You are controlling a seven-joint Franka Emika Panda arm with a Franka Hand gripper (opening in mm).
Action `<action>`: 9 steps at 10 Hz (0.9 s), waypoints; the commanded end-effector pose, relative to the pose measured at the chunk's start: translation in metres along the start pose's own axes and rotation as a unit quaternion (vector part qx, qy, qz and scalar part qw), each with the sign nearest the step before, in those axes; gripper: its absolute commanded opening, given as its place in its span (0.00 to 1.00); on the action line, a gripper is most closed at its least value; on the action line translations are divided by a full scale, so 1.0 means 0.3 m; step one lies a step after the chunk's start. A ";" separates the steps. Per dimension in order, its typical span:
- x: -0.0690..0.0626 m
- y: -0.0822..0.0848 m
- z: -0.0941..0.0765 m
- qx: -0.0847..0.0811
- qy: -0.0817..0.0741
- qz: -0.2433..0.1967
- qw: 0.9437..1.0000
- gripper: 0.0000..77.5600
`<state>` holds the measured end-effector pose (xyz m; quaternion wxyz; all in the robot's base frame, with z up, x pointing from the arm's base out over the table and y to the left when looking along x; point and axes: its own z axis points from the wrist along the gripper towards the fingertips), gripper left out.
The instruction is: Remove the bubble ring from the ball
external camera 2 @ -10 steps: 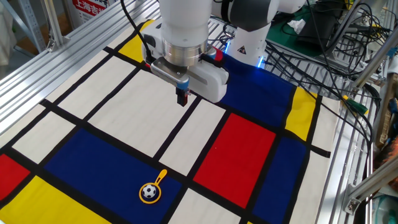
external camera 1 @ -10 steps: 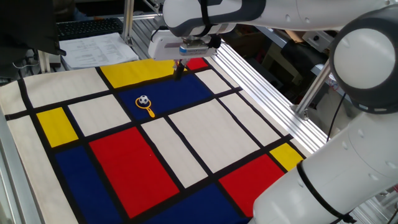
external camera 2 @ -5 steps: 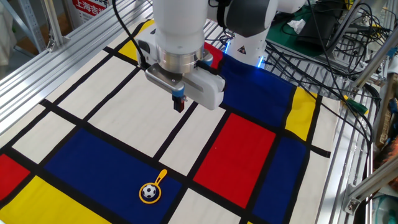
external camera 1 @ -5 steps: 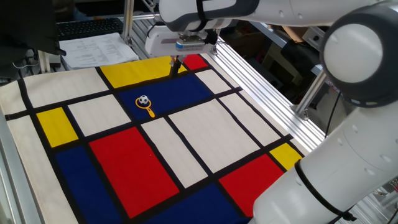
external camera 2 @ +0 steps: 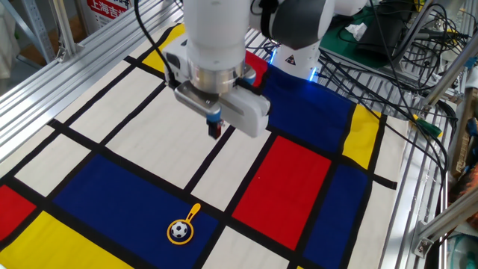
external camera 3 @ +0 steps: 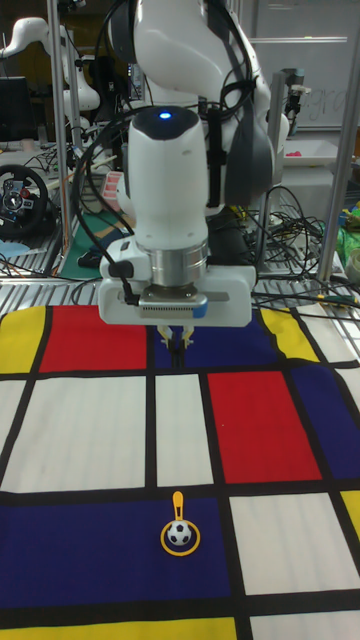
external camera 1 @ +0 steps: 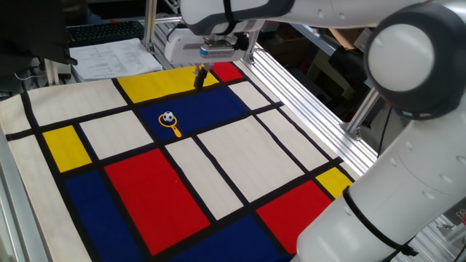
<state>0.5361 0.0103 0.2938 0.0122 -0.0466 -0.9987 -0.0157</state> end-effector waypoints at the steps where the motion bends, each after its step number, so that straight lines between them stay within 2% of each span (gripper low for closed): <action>1: -0.013 0.006 0.020 -0.001 -0.005 0.008 1.000 0.00; 6: -0.013 0.007 0.019 -0.001 -0.010 0.015 1.000 0.00; 7: -0.013 0.007 0.019 -0.008 -0.026 0.018 0.999 0.00; 9: -0.013 0.007 0.019 -0.007 -0.031 0.029 0.999 0.00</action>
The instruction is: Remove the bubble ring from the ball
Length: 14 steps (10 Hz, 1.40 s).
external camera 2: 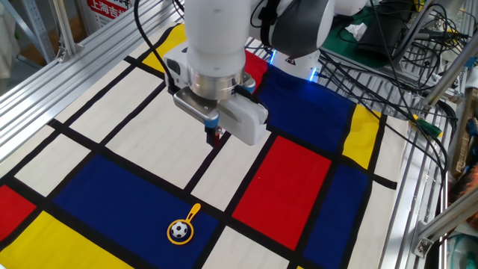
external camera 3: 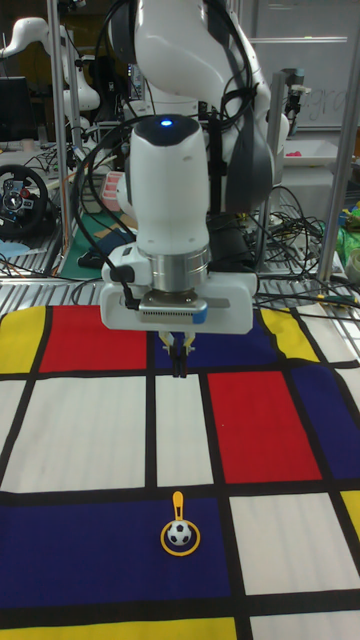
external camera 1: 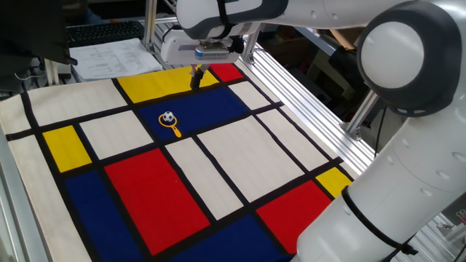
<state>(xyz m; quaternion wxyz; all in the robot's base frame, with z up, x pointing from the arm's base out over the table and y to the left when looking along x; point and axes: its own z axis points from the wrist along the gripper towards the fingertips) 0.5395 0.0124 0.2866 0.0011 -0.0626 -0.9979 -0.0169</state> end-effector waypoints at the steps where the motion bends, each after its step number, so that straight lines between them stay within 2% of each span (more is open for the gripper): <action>1: -0.002 0.000 -0.005 -0.006 -0.015 0.032 0.999 0.00; 2: -0.002 0.000 -0.005 -0.004 -0.005 0.039 0.999 0.00; 3: -0.002 0.000 -0.005 -0.004 -0.001 0.048 0.999 0.00; 6: -0.002 0.000 -0.005 -0.005 -0.006 0.060 0.998 0.00; 7: -0.002 0.000 -0.005 -0.004 -0.012 0.054 0.998 0.00; 10: -0.003 -0.001 -0.004 -0.002 -0.012 0.034 0.999 0.00; 14: -0.063 -0.030 0.045 -0.003 -0.010 0.007 1.000 0.00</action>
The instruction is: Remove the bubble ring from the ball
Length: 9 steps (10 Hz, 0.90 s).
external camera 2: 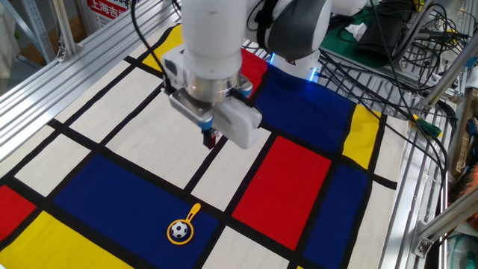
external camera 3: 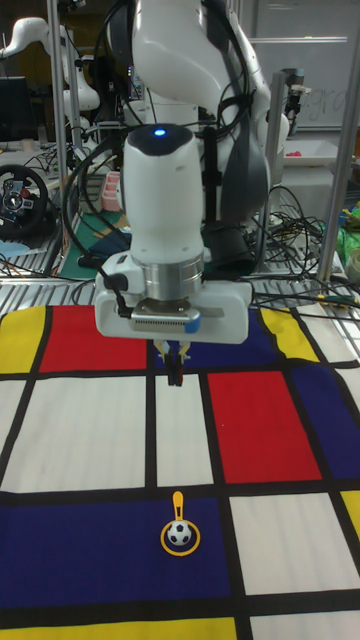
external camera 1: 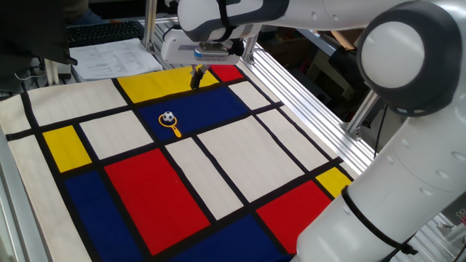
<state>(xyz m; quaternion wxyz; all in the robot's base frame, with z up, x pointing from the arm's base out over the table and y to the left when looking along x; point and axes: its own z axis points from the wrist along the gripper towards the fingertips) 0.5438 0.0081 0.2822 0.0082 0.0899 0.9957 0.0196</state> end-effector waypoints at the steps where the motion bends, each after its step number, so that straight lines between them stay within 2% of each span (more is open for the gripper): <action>1: -0.058 -0.003 0.048 0.001 0.000 -0.027 1.000 0.00; 5: -0.073 0.049 0.111 0.007 0.005 -0.036 0.999 0.00; 9: -0.071 0.056 0.199 0.006 0.004 -0.043 0.999 0.00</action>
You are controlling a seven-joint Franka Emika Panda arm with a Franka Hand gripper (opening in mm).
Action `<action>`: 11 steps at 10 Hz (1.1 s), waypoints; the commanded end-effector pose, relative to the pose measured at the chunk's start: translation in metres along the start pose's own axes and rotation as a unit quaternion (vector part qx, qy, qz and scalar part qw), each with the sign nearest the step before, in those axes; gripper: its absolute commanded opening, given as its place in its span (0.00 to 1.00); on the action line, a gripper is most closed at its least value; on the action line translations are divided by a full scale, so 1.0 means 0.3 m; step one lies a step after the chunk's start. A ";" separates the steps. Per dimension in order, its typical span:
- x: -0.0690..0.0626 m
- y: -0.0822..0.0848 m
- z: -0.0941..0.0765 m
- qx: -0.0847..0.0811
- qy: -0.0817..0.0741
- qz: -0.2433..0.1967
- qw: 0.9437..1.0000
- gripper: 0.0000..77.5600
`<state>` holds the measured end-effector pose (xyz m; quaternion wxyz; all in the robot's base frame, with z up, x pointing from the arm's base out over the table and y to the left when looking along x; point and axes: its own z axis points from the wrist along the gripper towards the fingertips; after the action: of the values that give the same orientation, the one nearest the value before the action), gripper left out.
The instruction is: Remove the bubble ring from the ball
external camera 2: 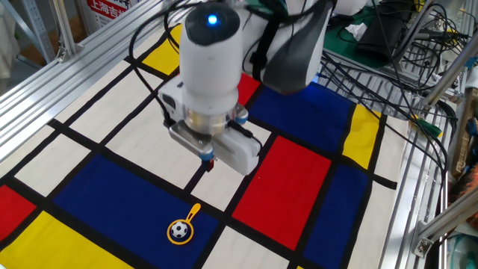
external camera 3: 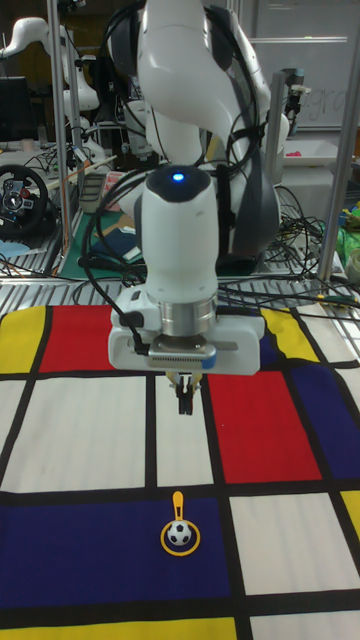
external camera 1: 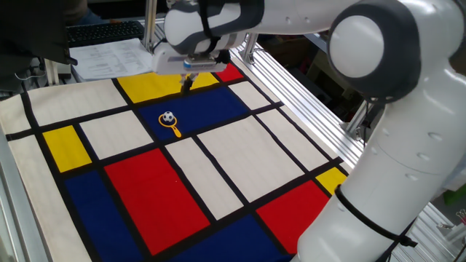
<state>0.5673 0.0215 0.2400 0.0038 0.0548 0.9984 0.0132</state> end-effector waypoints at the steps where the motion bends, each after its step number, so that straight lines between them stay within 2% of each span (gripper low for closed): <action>1: -0.008 0.004 0.068 -0.001 0.000 -0.009 1.000 0.00; 4: -0.017 -0.001 0.103 0.000 0.002 -0.013 1.000 0.00; 7: -0.019 -0.015 0.192 -0.002 0.002 -0.024 1.000 0.00; 9: -0.014 -0.012 0.220 -0.002 0.001 -0.023 1.000 0.00; 11: 0.003 -0.021 0.281 -0.003 0.001 -0.027 1.000 0.00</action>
<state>0.5690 0.0194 0.1642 0.0016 0.0321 0.9994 0.0149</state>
